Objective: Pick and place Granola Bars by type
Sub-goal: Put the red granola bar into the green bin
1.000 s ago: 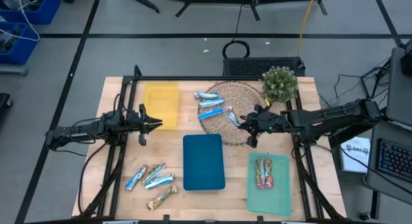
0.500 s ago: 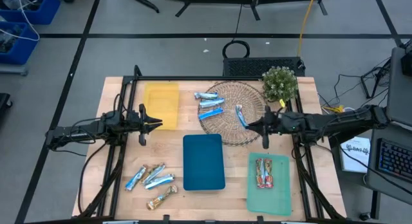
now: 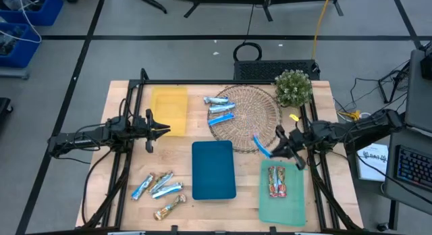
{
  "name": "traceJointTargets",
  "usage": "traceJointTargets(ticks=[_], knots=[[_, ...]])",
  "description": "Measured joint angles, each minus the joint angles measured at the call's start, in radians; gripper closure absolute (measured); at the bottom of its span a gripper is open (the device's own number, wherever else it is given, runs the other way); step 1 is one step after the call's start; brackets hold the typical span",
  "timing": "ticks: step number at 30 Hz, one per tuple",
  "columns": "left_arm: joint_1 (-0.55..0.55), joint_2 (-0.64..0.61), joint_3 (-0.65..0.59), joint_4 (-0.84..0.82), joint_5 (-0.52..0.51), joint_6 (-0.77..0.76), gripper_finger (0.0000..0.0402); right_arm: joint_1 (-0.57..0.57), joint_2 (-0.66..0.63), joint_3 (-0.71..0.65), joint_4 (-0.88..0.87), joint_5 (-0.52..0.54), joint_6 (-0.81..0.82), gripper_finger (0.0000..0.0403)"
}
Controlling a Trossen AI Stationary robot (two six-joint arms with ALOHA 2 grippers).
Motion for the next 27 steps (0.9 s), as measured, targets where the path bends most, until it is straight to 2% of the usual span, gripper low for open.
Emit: traceJointTargets(ticks=[6, 9, 16, 21, 27], knots=[[0.0, 0.0, 0.0, 0.0, 0.0, 0.0, 0.0334, 0.091, 0.0, 0.0, 0.015, -0.106, 0.063, 0.04], [0.0, 0.0, 0.0, 0.0, 0.0, 0.0, 0.0334, 0.137, 0.006, 0.0, -0.017, -0.108, 0.143, 0.04], [0.0, 0.0, 0.0, 0.0, 0.0, 0.0, 0.0334, 0.249, 0.06, 0.0, -0.138, 0.035, 0.398, 0.0401], [0.0, 0.0, 0.0, 0.0, 0.0, 0.0, 0.0334, 0.353, 0.12, 0.0, -0.14, 0.117, 0.607, 0.0402], [0.0, 0.0, 0.0, 0.0, 0.0, 0.0, 0.0334, 0.474, 0.174, 0.0, -0.143, 0.232, 0.784, 0.0402]])
